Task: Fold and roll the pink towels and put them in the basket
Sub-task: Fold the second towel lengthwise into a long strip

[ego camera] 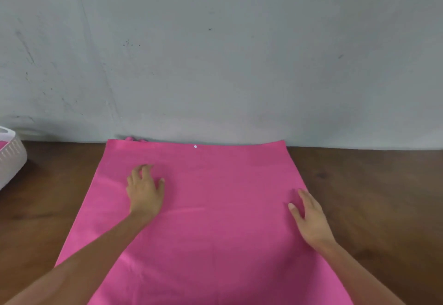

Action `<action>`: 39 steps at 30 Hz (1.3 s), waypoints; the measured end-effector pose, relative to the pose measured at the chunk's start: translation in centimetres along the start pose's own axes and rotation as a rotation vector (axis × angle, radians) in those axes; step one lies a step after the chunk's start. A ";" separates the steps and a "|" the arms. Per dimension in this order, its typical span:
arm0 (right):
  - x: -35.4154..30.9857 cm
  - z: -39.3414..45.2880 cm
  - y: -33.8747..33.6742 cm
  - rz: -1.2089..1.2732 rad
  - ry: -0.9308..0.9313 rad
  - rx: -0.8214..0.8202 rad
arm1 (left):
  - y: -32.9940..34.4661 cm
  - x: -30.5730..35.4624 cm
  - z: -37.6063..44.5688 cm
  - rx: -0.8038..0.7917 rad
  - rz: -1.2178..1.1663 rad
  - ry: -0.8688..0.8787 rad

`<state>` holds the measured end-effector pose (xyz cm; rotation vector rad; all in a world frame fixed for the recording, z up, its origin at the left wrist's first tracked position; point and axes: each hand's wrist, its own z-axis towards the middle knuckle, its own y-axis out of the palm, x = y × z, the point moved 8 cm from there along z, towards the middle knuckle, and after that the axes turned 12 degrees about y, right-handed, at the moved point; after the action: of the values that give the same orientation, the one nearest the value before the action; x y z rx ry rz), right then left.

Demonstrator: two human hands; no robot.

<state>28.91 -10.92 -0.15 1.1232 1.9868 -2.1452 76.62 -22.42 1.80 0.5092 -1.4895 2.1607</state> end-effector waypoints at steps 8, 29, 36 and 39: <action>5.7 -12.8 -2.5 -0.095 -0.147 0.007 | 4.9 14.3 -9.6 -0.268 -0.068 0.450; 13.8 -21.8 -6.6 0.204 0.111 0.087 | 15.9 36.3 -16.3 -0.895 0.057 1.014; 14.6 -20.0 -8.1 -0.088 0.316 -0.024 | 19.8 39.8 -14.0 -1.151 0.124 0.860; 15.4 -21.1 -8.9 -0.191 0.302 -0.072 | 21.4 40.7 -13.9 -1.249 0.252 0.939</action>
<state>23.63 16.13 1.25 1.3683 2.3655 -2.0690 30.48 -9.25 2.70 -0.9916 -1.8796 0.8893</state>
